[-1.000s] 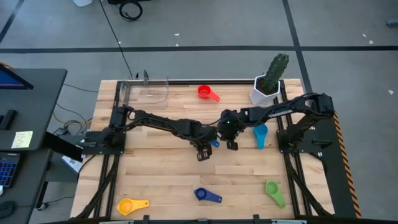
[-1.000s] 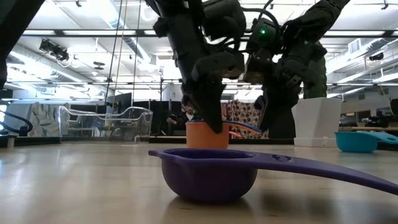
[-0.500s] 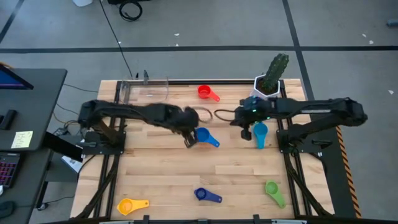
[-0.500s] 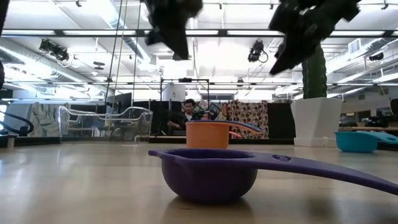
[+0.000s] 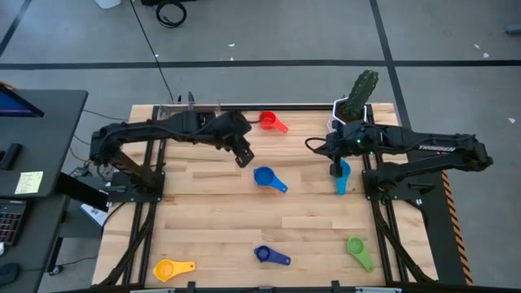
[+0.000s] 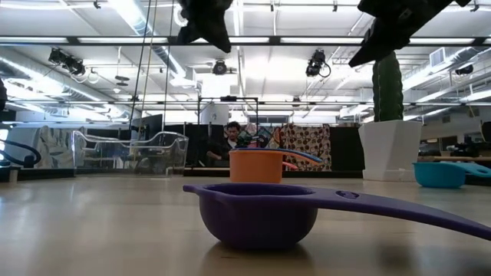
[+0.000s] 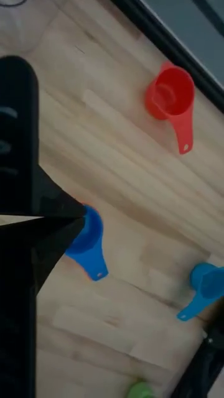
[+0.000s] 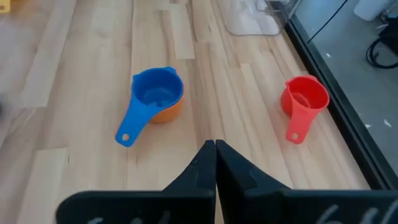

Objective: Nest measuring cups in basket
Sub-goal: Stack the red nest measuring cup on top of the blue nest measuring cup

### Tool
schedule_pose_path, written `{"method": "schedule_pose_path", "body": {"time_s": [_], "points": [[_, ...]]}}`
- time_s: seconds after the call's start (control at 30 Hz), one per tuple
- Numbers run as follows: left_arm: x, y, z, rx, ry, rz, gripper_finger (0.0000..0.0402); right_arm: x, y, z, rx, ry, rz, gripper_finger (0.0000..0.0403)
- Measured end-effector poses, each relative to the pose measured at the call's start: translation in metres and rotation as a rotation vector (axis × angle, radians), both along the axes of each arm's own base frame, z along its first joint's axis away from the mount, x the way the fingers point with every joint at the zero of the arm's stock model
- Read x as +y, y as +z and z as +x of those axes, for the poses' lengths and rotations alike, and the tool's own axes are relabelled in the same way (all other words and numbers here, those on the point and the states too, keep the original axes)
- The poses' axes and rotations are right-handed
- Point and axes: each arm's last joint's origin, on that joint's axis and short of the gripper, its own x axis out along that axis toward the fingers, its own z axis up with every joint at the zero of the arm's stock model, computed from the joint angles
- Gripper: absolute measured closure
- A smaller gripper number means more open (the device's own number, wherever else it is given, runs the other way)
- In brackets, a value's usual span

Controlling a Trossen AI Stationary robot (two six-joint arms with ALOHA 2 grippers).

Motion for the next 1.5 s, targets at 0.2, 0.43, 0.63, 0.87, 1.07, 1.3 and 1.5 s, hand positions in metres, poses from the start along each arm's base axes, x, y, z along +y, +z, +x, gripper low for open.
{"method": "schedule_pose_path", "body": {"time_s": [0.2, 0.43, 0.63, 0.87, 1.07, 1.3, 1.5], "points": [[0.013, 0.001, -0.001, 0.023, -0.098, 0.111, 0.0397, 0.0, 0.0, 0.001, -0.004, -0.013, 0.019, 0.0381], [0.027, 0.008, 0.003, -0.016, -0.221, 0.296, 0.0397, -0.001, 0.004, 0.004, -0.056, -0.016, 0.013, 0.0376], [0.052, 0.01, -0.002, -0.011, -0.168, 0.334, 0.0397, -0.008, 0.009, 0.012, -0.12, -0.152, -0.08, 0.0395], [0.091, 0.009, -0.017, -0.028, -0.129, 0.259, 0.0397, -0.027, 0.011, 0.031, -0.216, -0.241, -0.116, 0.0393], [0.119, 0.002, -0.021, -0.005, -0.194, 0.337, 0.0397, -0.041, -0.001, 0.041, -0.183, -0.288, -0.039, 0.0395], [0.151, -0.005, -0.011, -0.02, -0.17, 0.342, 0.0397, -0.059, -0.01, 0.055, -0.223, -0.303, 0.076, 0.0394], [0.171, -0.027, 0.011, 0.015, -0.275, 0.288, 0.0397, -0.067, -0.02, 0.061, -0.2, -0.304, 0.134, 0.0394]]}}
